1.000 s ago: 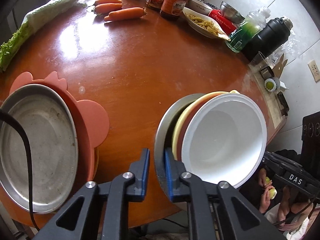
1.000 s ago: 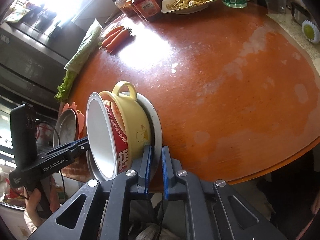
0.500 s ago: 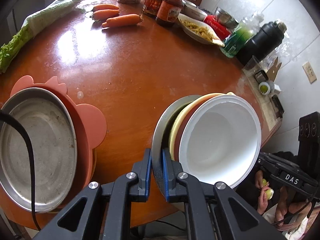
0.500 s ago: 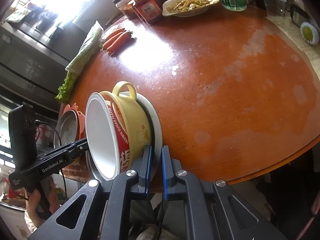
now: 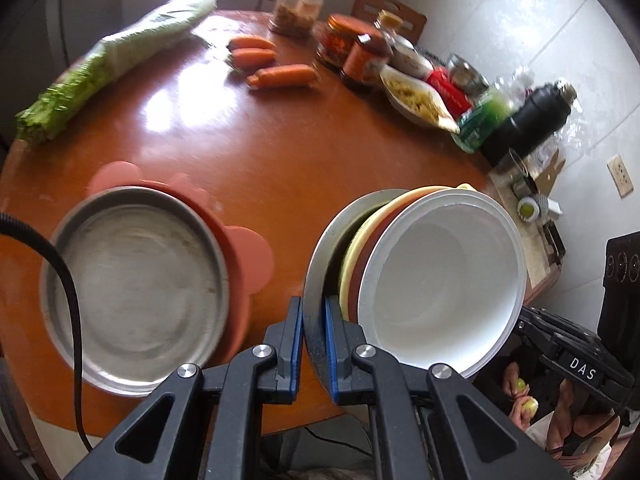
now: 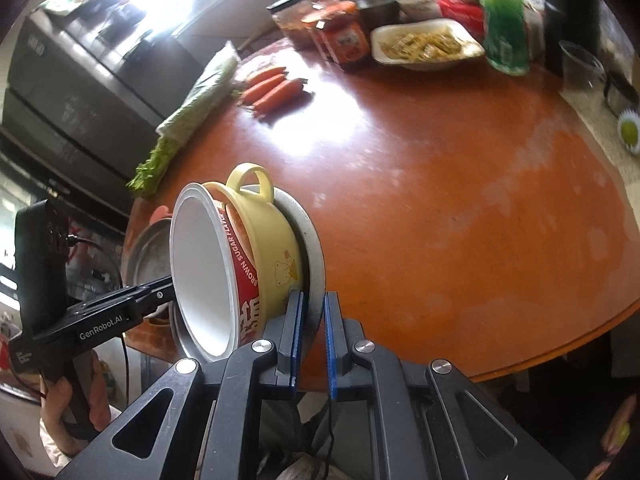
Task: Organize plates and bowls
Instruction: 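Lift the bowl stack with the right tool over the steel pan on the plates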
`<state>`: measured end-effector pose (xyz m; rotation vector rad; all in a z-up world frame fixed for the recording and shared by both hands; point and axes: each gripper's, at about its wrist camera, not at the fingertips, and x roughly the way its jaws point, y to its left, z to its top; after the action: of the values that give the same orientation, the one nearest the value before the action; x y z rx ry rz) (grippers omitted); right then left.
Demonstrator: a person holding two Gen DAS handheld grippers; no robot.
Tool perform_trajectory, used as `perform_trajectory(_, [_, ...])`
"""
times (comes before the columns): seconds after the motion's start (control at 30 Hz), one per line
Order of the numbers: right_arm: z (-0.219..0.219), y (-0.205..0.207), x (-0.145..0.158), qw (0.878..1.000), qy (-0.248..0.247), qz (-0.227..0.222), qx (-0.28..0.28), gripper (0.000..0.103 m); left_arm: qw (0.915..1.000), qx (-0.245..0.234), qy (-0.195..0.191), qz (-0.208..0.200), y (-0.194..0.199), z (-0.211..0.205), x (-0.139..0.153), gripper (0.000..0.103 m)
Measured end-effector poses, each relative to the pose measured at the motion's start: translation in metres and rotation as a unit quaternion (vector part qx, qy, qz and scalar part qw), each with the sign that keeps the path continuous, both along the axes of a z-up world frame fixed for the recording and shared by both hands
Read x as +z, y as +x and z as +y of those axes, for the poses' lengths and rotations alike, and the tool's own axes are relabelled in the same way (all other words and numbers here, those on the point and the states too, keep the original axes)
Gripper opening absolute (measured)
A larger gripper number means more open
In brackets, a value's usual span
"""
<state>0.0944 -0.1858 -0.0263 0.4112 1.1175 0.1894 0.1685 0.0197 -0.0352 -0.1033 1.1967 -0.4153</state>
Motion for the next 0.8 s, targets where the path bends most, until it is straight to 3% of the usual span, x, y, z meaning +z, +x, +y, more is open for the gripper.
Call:
perform_trajectory(0.33, [0.061, 0.03, 0.027, 0.998, -0.008, -0.03, 0.059, 0.01, 0.9975, 0.062, 0.007, -0.033, 0.0, 0.065, 0.033, 0.009])
perform_trajectory(0.8, [0.144, 0.073, 0.011, 0.993, -0.021, -0.014, 0.119, 0.011, 0.9914, 0.124, 0.031, -0.026, 0.008, 0.133, 0.025, 0.009])
